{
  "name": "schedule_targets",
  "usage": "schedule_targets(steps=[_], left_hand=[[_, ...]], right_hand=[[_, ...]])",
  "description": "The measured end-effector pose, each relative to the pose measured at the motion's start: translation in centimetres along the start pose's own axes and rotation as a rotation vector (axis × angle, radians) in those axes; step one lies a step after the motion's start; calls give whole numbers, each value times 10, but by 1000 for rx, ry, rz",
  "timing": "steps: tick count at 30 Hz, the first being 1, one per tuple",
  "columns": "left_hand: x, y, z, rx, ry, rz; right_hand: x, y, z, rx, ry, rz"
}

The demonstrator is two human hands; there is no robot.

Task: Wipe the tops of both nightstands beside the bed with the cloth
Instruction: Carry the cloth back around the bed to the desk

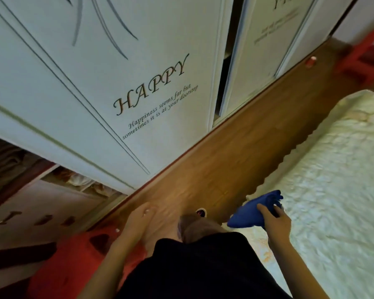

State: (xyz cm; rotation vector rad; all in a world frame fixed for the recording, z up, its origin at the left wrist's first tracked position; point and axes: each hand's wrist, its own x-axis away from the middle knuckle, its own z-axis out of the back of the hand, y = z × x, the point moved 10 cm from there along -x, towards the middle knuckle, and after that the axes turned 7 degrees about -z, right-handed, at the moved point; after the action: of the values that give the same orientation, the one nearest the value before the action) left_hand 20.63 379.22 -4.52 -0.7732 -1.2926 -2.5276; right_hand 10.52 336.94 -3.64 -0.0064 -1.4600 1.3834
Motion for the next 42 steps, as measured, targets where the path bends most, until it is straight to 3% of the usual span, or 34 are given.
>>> schedule_targets(steps=[3,10,16,20,24,28,32,37,42], left_hand=[[-44,32,12,-26,-20,6],[-158,110,44,-135,-54,-31],[-278,192,16,-167,-134,-59],[-380,289,-32,-169,-228,-127],[-459,411,-110,-252,-436,-235],[-507,539,-198,-319,-640,-364],[-541,625,-269,-348,-718,-433],[-594,684,-343,-393,-727,-438],[-650,725,-373,-315,-553,-287]], right_hand=[[-27,-38,-37,-51,-28,-34],[-77,-154,-91,-98,-103,83],[-158,-201,-82,-155,20,29],[-222,-224,-46,-216,193,-42],[-257,-252,9,-239,433,-141],[-280,-294,60,-339,601,-184],[-314,-329,98,-427,694,-218],[-412,-377,131,-455,702,-259],[-539,-475,152,-379,576,-212]])
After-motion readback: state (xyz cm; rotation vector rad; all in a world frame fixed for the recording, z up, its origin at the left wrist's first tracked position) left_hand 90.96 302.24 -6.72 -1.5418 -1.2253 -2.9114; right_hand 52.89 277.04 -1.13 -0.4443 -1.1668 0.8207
